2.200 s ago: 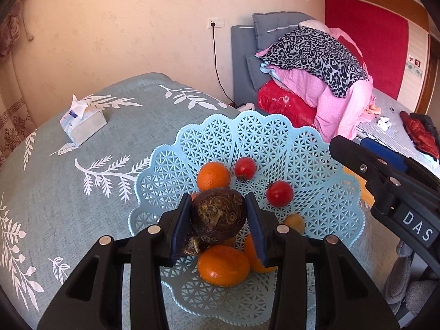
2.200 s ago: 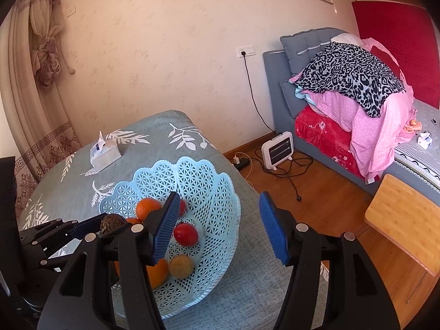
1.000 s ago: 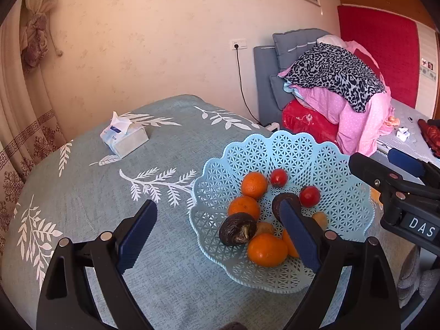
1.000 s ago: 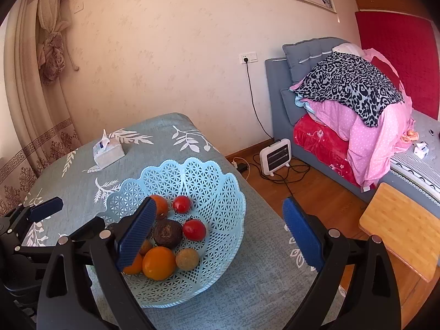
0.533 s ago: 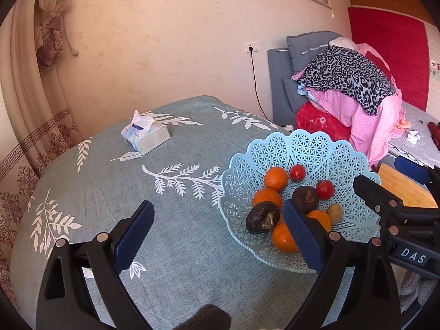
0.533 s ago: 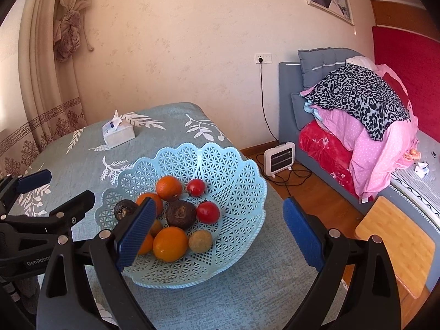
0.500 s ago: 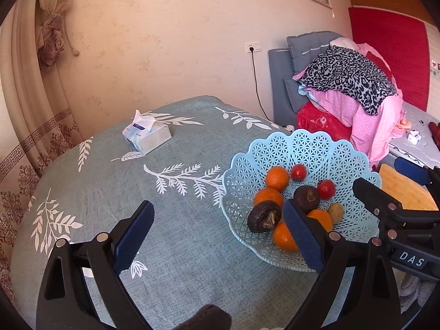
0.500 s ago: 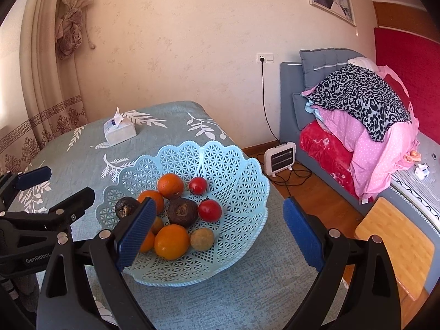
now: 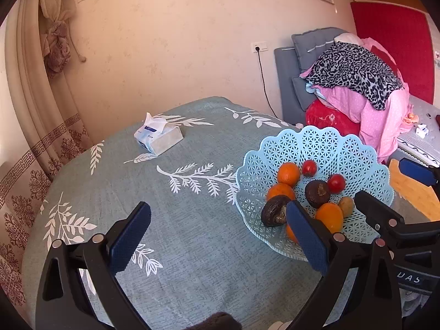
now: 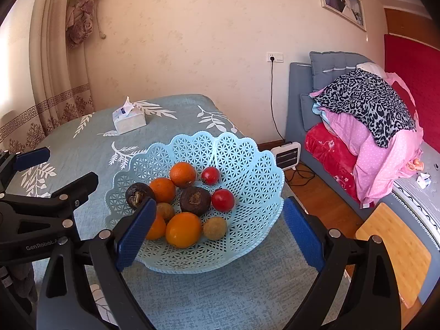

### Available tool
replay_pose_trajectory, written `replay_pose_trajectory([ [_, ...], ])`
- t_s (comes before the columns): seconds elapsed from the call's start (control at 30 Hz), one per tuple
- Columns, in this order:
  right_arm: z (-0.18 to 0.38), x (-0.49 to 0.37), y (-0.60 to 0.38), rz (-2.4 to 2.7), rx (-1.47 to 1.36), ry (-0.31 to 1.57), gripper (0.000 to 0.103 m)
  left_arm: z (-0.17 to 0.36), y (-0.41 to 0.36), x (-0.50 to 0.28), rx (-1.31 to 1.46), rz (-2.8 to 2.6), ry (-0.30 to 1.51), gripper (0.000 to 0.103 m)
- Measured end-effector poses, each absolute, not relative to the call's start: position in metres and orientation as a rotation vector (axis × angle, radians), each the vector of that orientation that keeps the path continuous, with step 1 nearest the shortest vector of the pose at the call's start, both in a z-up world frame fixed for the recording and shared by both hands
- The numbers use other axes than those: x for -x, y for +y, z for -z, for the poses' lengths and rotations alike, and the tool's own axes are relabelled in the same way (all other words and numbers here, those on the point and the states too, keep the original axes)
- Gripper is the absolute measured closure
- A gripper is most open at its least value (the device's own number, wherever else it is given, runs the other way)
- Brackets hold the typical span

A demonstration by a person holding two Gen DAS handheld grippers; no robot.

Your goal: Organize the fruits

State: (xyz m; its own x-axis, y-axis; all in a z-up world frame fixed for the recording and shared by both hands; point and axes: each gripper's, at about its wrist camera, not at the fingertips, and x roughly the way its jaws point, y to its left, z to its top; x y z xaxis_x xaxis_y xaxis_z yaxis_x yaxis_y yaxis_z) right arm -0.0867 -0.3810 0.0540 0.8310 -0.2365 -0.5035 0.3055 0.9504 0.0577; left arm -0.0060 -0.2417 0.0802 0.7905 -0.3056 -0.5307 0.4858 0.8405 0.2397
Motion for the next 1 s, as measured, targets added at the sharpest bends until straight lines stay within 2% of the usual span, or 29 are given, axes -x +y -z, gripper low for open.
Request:
replay_pose_trajectory([
  [1.0, -0.0513, 0.0842, -0.3745, 0.273, -0.119, 0.528, 0.008, -0.079, -0.2388, 0.0129, -0.427, 0.407, 0.445, 0.005],
])
